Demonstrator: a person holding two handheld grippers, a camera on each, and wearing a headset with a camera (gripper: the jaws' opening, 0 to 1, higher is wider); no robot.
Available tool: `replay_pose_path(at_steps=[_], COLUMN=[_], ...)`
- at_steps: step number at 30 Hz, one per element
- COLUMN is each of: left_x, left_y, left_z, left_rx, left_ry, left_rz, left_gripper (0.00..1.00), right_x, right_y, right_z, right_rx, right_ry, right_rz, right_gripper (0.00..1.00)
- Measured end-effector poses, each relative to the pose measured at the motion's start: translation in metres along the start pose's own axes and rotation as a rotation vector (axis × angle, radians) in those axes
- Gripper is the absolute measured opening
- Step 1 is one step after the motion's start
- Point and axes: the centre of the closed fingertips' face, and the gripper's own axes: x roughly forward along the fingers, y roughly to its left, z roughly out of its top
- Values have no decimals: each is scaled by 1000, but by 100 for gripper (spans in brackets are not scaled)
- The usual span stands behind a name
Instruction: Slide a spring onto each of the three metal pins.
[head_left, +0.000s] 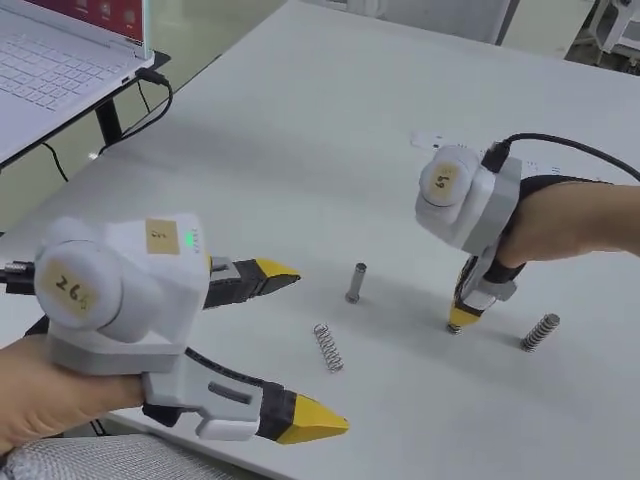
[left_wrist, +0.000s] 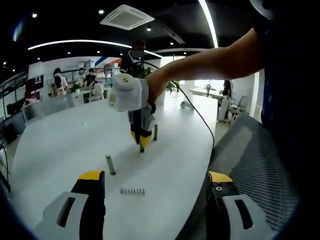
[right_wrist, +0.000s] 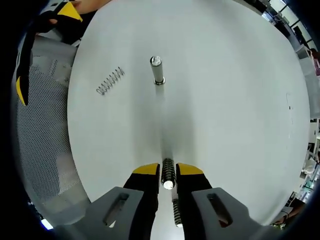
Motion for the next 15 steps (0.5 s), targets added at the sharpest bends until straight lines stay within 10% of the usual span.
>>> replay_pose_path(at_steps=[15], left_x=[2], left_y=[-2], left_z=[0], left_rx=[1], left_ry=[4], left_rz=[-5], left_gripper=[79], right_x=[-15], right_y=[2], right_z=[17], right_rx=[-54], right_ry=[-71], right_rz=[-48], right_gripper=[21])
